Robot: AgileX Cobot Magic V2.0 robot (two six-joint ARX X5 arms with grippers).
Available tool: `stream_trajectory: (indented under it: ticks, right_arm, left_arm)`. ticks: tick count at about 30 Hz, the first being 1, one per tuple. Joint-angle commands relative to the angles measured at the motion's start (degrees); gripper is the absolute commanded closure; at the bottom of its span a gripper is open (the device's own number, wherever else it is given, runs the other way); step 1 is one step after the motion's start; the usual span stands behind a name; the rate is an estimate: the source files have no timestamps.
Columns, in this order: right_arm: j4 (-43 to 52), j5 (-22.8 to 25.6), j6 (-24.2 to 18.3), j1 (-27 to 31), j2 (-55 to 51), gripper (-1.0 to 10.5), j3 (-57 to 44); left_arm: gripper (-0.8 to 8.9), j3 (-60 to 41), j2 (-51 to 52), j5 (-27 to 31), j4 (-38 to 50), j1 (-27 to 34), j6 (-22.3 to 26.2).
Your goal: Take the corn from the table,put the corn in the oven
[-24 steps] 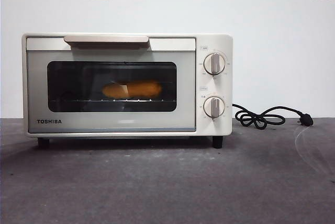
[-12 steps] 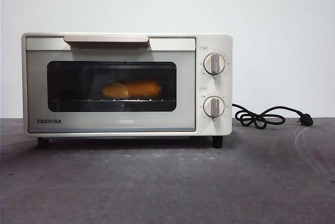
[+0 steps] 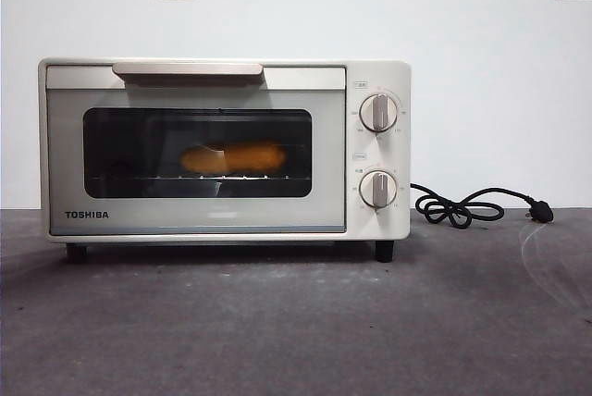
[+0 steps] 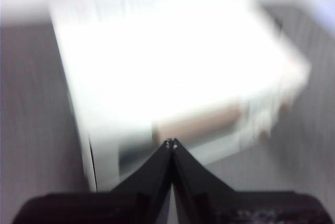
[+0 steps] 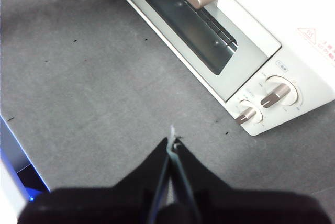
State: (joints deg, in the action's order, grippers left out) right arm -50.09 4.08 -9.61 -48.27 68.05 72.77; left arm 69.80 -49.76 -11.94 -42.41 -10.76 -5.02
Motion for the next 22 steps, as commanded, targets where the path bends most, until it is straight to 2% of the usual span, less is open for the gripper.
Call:
stream_trajectory:
  ticks: [1,4,13,17,22]
  right_arm:
    - [0.44,0.0,0.46,0.02,-0.07,9.5,0.24]
    - [0.44,0.0,0.46,0.02,-0.09,9.5,0.24]
    - [0.44,0.0,0.46,0.02,-0.07,9.5,0.24]
    - [0.44,0.0,0.46,0.02,-0.07,9.5,0.24]
    - [0.44,0.0,0.46,0.02,-0.07,9.5,0.24]
  left_arm:
    - [8.17,0.07,3.21,-0.02,12.94,1.09,-1.9]
    - [8.17,0.04,5.66,-0.13,20.5,2.01,-1.97]
    - [8.17,-2.95,12.04,-0.07,26.01,5.68,1.53]
    - [8.17,-11.87,15.87,-0.59,36.65,6.93,1.81]
    - [8.17,-27.58,21.4,-0.46,48.52,7.15,1.7]
